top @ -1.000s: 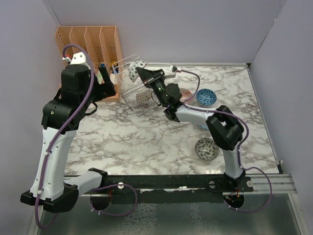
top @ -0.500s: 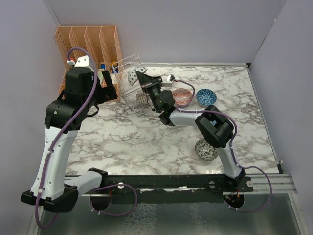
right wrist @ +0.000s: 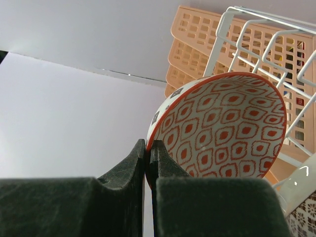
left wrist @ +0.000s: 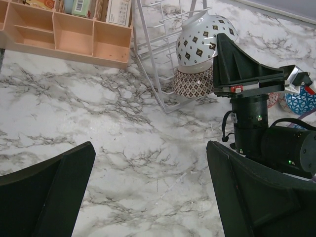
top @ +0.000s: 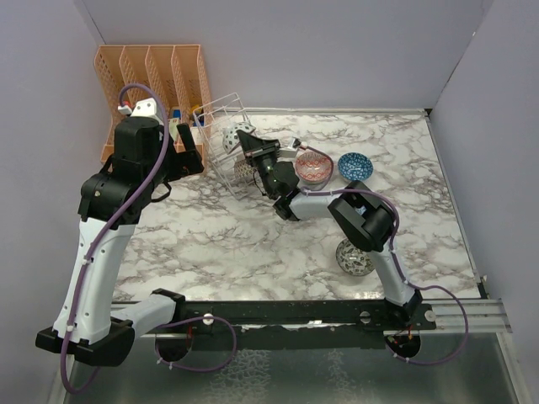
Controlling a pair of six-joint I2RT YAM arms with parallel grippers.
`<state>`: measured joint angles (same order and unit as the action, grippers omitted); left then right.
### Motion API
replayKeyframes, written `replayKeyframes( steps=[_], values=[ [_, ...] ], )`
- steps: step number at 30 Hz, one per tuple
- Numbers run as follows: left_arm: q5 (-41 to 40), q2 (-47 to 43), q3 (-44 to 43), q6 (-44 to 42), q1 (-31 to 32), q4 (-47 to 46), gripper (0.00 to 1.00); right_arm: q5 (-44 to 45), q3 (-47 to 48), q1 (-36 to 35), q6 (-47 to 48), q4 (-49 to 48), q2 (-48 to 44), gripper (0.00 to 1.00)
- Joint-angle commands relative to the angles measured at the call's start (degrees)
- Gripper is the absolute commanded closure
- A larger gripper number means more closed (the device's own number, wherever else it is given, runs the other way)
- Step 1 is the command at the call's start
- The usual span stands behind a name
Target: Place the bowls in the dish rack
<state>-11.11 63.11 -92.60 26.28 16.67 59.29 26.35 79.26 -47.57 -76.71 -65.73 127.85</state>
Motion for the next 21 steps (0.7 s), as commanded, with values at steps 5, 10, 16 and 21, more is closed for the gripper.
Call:
replayKeyframes(
  steps=[5,10,16,21],
  values=[
    [1.20,-0.97,0.84,0.22,0.48,-0.02,0.01,0.22,-0.81,0.18,-2.85,-4.44,1.69,0.99],
    [1.19,-0.97,0.95,0.00,0.55,0.06,0.01,-1.78,-0.56,0.72,-4.02,-4.82,3.12,0.99],
    [1.25,-0.82,1.09,0.04,0.49,-0.29,0.01,-1.52,-1.02,0.90,-3.34,-2.90,2.12,0.99],
    [1.60,-0.58,1.44,0.00,0.56,-0.69,0.01,-2.93,-1.37,1.33,-5.43,-1.05,2.28,0.96]
  ],
)
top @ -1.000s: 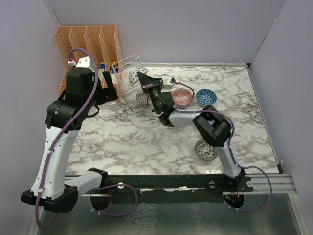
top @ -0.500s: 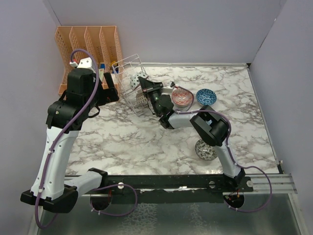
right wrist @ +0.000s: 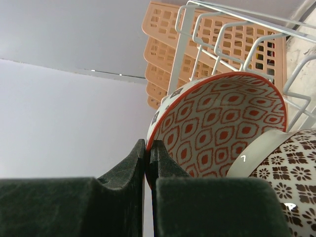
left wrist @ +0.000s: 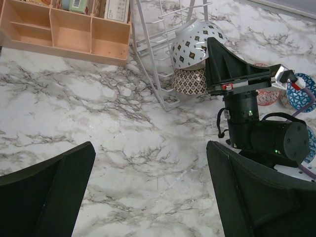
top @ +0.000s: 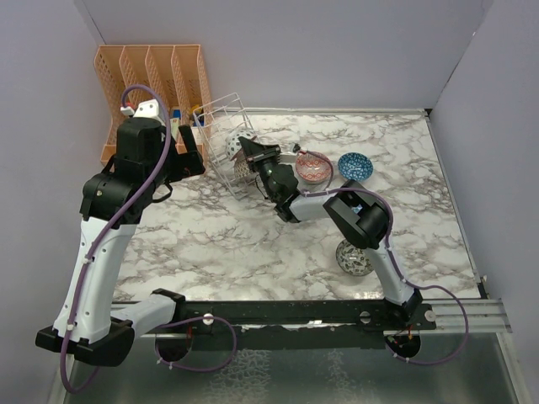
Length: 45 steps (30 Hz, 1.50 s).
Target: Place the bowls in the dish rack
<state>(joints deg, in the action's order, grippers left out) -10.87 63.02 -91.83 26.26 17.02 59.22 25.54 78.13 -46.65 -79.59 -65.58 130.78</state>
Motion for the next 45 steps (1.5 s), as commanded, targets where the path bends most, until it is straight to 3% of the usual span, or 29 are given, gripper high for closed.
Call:
replayKeyframes(
  steps=[1,5,26,36,45],
  values=[
    [1.38,-0.44,0.64,0.02,0.18,-0.68,0.01,-2.30,-0.32,0.51,-2.87,-0.80,-0.69,0.96],
    [1.33,-0.35,0.43,-0.13,0.20,-0.61,0.01,-2.97,-0.01,0.67,-3.50,1.34,-1.26,0.94],
    [1.03,-0.05,-0.24,-0.20,0.20,-0.54,0.01,-4.58,0.61,0.95,-5.42,10.30,-5.82,0.61],
    [1.11,-0.36,-0.24,-0.20,0.16,-0.45,0.01,-5.08,-1.48,1.00,-7.99,17.96,-9.63,0.54],
    [1.43,-0.62,0.07,-0.15,0.24,-0.65,0.01,-6.14,-5.13,1.03,-10.05,18.98,-12.04,0.52]
  ],
)
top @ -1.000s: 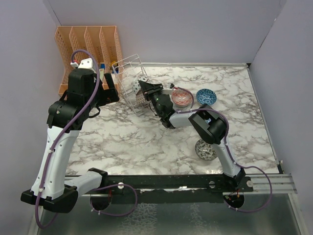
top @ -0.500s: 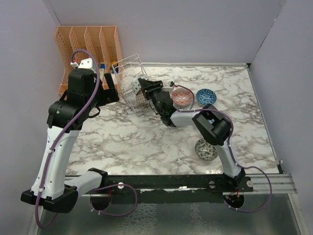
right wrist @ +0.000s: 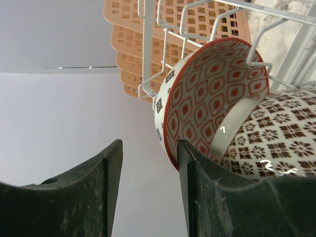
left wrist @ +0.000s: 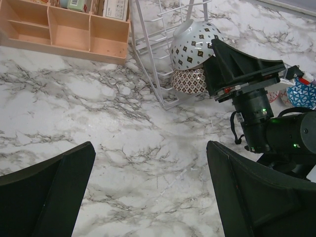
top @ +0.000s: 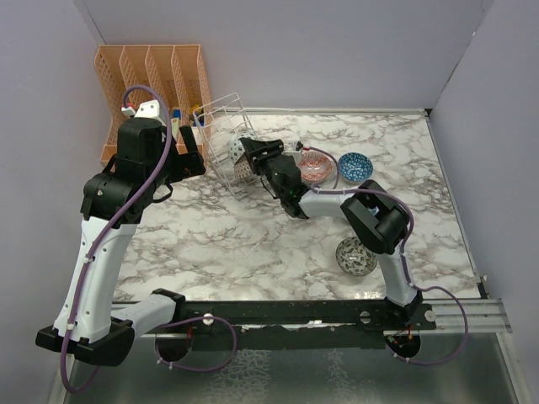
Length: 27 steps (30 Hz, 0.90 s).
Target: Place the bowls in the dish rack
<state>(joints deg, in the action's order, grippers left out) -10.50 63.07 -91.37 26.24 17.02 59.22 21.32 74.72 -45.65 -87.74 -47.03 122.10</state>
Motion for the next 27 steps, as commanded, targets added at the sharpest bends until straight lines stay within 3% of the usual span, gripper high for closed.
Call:
replayKeyframes(
  steps=[1,27],
  values=[
    [1.15,-0.67,-0.38,-0.12,0.27,-0.63,0.01,-1.98,-2.07,-0.01,-1.83,0.56,-3.67,0.52],
    [0.91,-1.23,0.71,-0.30,0.82,-0.85,0.01,-7.74,-10.19,-0.04,-3.02,6.11,-11.55,0.52]
  ],
)
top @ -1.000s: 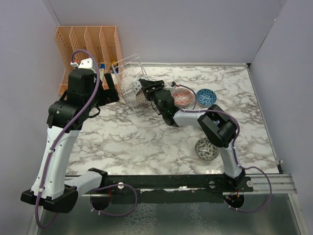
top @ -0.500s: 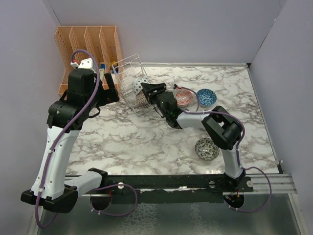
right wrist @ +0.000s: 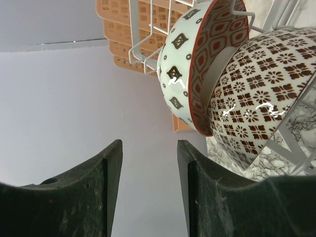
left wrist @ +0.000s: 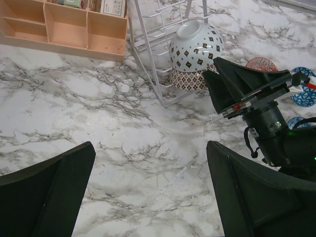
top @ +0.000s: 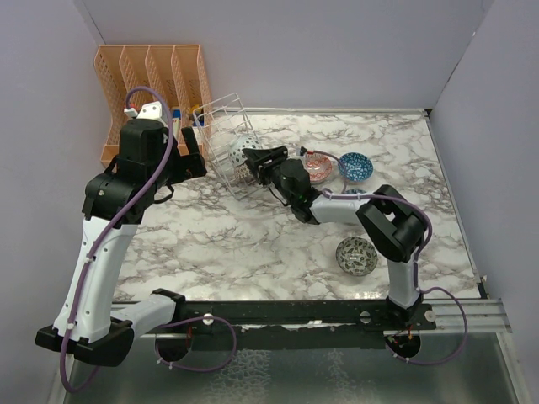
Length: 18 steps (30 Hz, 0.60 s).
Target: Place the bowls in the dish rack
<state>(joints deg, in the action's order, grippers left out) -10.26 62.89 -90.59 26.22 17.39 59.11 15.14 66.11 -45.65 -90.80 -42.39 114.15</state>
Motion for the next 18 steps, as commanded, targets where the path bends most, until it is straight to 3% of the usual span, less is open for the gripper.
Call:
replayKeyframes(
  steps=[1,9,18],
  values=[
    [0.64,-1.02,-0.11,-0.31,0.50,-0.75,0.01,-1.92,-1.74,-0.04,0.25,1.89,-3.92,0.52],
    [-0.22,-0.75,-1.17,-0.71,0.98,-0.35,0.01,-1.13,-4.66,0.21,7.69,7.16,-10.24,0.52],
    [-0.28,-0.84,-1.03,-0.82,1.24,-0.47,0.01,1.79,5.86,1.97,24.21,30.69,-14.44,0.51]
  ],
)
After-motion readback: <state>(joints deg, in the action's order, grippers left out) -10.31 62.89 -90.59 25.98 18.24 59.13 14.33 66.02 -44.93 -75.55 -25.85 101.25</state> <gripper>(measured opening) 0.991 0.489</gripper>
